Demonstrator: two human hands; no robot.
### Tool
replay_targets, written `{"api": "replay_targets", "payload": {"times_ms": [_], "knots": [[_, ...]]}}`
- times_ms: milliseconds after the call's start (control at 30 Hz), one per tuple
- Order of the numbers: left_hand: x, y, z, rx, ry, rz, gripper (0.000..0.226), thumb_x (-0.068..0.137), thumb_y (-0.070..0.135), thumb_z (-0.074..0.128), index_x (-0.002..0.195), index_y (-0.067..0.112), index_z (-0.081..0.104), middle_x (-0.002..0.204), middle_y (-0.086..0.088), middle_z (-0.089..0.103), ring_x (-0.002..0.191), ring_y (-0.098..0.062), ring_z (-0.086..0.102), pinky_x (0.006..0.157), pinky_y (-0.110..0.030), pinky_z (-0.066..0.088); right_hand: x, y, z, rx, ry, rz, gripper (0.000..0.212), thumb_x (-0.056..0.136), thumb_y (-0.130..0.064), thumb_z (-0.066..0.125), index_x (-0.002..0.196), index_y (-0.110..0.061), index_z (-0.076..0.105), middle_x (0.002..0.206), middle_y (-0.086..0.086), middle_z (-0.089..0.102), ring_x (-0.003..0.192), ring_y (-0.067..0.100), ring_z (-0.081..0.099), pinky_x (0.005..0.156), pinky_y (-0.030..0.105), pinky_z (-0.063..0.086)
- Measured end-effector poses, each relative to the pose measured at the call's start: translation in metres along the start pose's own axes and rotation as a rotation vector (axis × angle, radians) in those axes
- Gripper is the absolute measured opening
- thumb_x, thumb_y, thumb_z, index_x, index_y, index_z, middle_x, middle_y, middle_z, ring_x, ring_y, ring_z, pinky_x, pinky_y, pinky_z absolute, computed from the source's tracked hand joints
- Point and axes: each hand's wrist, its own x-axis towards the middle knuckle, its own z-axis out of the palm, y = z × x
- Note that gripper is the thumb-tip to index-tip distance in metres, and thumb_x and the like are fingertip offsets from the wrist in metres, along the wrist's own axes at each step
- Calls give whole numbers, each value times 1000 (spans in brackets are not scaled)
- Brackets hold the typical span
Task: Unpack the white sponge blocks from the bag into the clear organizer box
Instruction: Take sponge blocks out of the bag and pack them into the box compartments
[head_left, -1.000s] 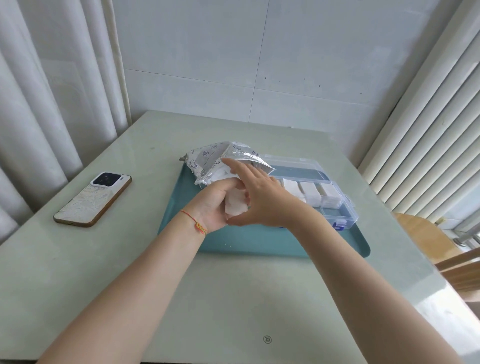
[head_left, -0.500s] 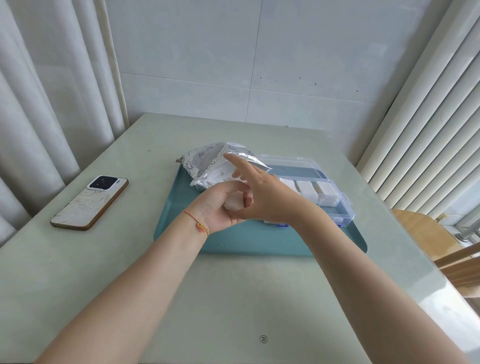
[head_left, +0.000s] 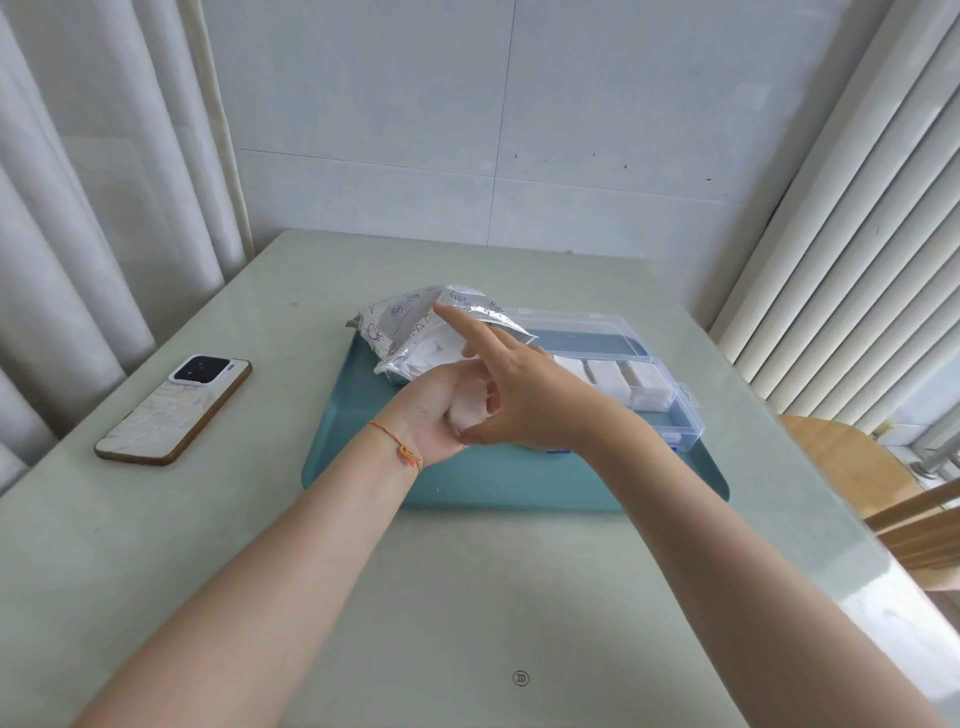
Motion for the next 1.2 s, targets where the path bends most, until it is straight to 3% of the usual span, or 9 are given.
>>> {"api": "replay_targets", "payload": {"times_ms": [100,233,333,500,633,733,933,1100,1200], "knots": [[2,-3,0,51,57,4,27,80,12,63,105,19,56,69,6,48,54,-8,45,50,-19,39,0,6,-7,228,8,64,84,78,-18,69,148,-40,27,131,-8,47,111,11,53,92,21,41],[4,-9,4,350,119,92,30,87,4,65,113,15,55,66,6,48,49,-10,37,45,-20,30,6,8,-11,578,187,220,36,86,-7,56,116,-26,63,122,-9,61,113,1,54,90,15,42],[2,-10,14,472,75,167,25,72,11,66,96,16,59,64,5,49,51,-12,37,48,-22,27,11,10,-1,515,142,270,32,88,-23,64,119,-28,59,125,-7,56,116,3,51,96,20,40],[7,-13,10,464,107,202,28,84,3,66,109,13,59,72,-5,48,50,-13,41,44,-21,29,11,19,0,556,195,369,33,94,-38,60,122,-22,56,117,-4,58,113,10,56,93,28,45],[13,-7,11,300,162,199,30,91,-4,58,115,14,58,60,-1,46,47,-13,42,42,-21,25,5,25,-12,681,269,408,17,95,-23,52,102,-17,67,100,-4,68,98,12,62,82,28,44],[17,-3,16,372,27,222,42,88,-8,59,122,17,63,63,-3,38,49,-14,36,45,-22,23,-7,31,-24,633,135,418,19,90,-15,53,98,-19,71,102,5,69,85,16,56,79,29,43],[32,-7,33,459,-19,183,67,73,-3,72,134,14,51,86,-11,55,59,-18,47,51,-24,35,-24,55,-43,522,92,450,6,85,-23,70,82,-28,69,106,-11,70,107,6,61,92,26,46],[48,-11,58,651,178,227,34,74,21,70,106,15,64,91,0,66,82,-14,62,73,-30,54,-37,84,-52,551,198,555,2,82,-19,66,81,-18,65,77,-4,63,73,13,56,71,28,45],[59,-13,67,770,350,309,5,88,18,66,89,13,67,81,2,66,76,-13,60,61,-21,52,-45,94,-55,646,244,567,2,85,-14,63,84,-15,62,82,5,71,75,14,66,70,27,48]]}}
